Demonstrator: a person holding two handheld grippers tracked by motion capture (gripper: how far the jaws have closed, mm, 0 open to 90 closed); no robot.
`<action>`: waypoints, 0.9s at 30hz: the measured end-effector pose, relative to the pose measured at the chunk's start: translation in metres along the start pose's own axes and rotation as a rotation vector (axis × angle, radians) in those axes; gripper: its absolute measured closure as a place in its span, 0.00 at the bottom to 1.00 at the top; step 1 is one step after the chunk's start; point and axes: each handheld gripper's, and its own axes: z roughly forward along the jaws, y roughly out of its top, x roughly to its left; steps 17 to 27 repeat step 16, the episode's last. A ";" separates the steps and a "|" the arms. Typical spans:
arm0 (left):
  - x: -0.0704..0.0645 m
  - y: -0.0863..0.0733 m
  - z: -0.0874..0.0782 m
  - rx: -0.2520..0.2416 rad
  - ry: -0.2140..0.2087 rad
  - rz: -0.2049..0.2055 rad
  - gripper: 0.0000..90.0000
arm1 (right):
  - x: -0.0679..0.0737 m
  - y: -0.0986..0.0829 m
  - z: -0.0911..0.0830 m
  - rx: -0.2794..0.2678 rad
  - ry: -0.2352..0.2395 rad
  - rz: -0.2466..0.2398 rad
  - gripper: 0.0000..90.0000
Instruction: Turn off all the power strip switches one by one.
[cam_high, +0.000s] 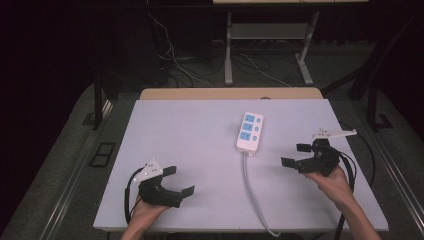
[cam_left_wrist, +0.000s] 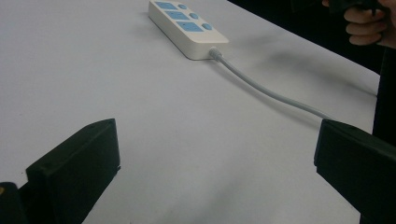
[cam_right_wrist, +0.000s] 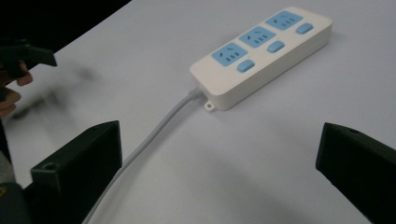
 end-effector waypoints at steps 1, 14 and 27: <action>0.000 0.000 0.000 0.000 0.001 -0.001 0.00 | 0.002 -0.004 -0.001 -0.005 0.001 0.001 0.00; 0.002 0.000 0.000 0.025 -0.014 -0.026 0.00 | 0.027 -0.054 -0.012 -0.007 -0.005 -0.024 0.00; 0.003 0.000 0.001 0.029 -0.014 -0.026 0.00 | 0.029 -0.059 -0.014 -0.011 -0.006 -0.022 0.00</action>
